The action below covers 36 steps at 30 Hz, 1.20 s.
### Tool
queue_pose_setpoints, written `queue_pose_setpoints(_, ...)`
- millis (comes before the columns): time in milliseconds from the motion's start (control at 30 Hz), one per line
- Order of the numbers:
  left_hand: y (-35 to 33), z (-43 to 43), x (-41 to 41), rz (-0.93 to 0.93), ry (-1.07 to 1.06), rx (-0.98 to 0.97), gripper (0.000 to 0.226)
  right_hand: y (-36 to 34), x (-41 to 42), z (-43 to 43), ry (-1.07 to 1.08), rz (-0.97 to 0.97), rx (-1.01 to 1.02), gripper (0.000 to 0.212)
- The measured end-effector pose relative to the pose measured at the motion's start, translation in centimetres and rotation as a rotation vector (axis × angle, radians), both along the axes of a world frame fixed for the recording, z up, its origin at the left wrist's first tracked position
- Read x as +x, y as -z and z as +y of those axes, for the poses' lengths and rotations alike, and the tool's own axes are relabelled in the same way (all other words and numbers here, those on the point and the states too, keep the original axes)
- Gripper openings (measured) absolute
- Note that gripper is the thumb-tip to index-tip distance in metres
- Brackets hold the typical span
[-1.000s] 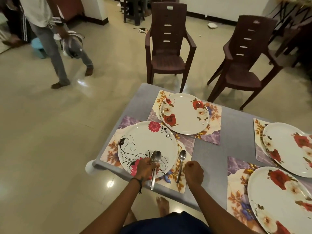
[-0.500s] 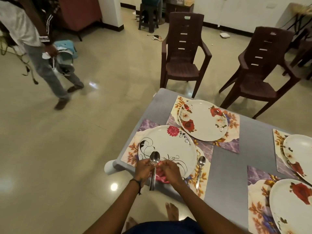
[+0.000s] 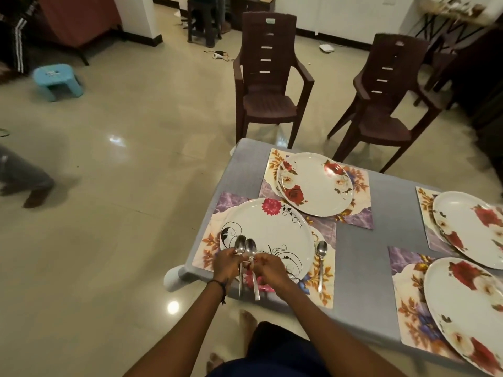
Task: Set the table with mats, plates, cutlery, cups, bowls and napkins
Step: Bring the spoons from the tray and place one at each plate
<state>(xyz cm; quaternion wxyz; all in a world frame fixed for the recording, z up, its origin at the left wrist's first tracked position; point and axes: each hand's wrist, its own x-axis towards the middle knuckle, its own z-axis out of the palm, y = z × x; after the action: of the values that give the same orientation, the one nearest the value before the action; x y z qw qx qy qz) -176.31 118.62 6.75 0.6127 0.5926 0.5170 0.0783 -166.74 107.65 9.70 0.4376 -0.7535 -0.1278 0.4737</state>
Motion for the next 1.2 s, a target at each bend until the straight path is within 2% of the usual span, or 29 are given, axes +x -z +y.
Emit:
queue_pose_setpoints(167,0.6,4.0,0.5,0.089,-0.097,0.14,0.022,2.5,2.8,1.9,0.004,-0.186,-0.098,0.02)
queue_pose_setpoints(267,0.4,5.8,0.9,0.148,-0.028,0.249,0.033,3.5,4.2,3.1,0.016,-0.239,-0.15,0.012)
queue_pose_setpoints(333,0.9,6.7,1.5,0.162,0.03,0.305,0.038,3.9,4.8,3.7,0.026,-0.303,-0.174,0.017)
queue_pose_setpoints(500,2.1,7.7,3.6,0.188,0.192,0.334,0.024,4.7,5.9,3.9,0.051,-0.474,-0.204,0.029)
queue_pose_setpoints(600,2.4,8.5,4.4,0.213,0.227,0.35,0.029,5.2,6.3,3.2,0.081,-0.5,-0.232,0.031)
queue_pose_setpoints(733,2.2,8.8,4.6,0.18,0.238,0.28,0.034,4.9,6.6,2.4,0.092,-0.494,-0.341,0.041)
queue_pose_setpoints(833,2.0,8.9,4.7,0.169,0.24,0.247,0.031,4.5,6.4,2.7,0.116,-0.499,-0.339,0.043)
queue_pose_setpoints(967,1.1,9.2,3.8,0.15,0.35,0.266,0.046,4.1,5.4,3.2,0.188,-0.504,-0.383,0.042)
queue_pose_setpoints(1100,0.1,12.0,1.6,0.085,0.413,0.221,0.043,3.7,2.7,5.6,0.337,-0.498,-0.379,0.04)
queue_pose_setpoints(1200,0.4,14.8,-0.1,0.049,0.409,0.117,0.032,3.4,-0.1,8.3,0.446,-0.429,-0.326,0.029)
